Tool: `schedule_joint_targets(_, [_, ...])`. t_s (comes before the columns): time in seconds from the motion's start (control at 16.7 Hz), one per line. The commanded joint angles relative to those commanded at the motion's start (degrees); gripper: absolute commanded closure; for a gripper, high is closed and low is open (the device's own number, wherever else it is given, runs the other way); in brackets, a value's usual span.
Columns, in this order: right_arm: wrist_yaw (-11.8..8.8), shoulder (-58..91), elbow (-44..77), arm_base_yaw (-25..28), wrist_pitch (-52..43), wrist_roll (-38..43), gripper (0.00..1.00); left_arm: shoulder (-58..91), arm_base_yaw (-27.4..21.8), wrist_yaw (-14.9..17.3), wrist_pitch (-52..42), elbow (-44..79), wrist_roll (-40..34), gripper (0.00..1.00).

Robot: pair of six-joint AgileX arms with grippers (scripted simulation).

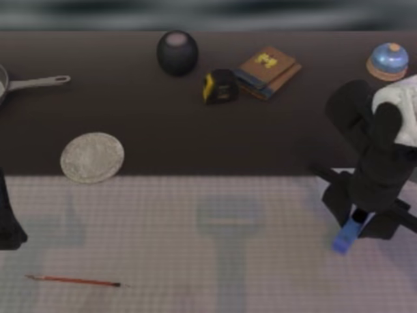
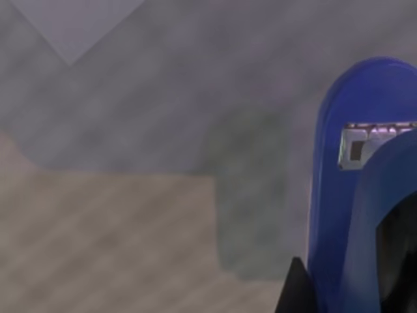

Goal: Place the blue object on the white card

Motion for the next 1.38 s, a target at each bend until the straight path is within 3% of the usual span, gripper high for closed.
schedule_joint_targets(0.36, [0.0,-6.1,7.2,0.3,-13.2,-0.5,1.00,0.0,0.0,0.0,0.0,0.0,0.0,0.00])
schedule_joint_targets(0.84, [0.0,-4.8,9.6,-0.4,-14.6,1.7,1.00,0.0,0.0,0.0,0.0,0.0,0.0,0.00])
schedule_joint_targets(1.02, [0.0,-0.5,15.8,-2.1,-17.2,9.3,1.00,0.0,0.0,0.0,0.0,0.0,0.0,0.00])
schedule_joint_targets(1.38, [0.0,9.9,31.7,-7.0,-23.6,33.9,1.00,0.0,0.0,0.0,0.0,0.0,0.0,0.00])
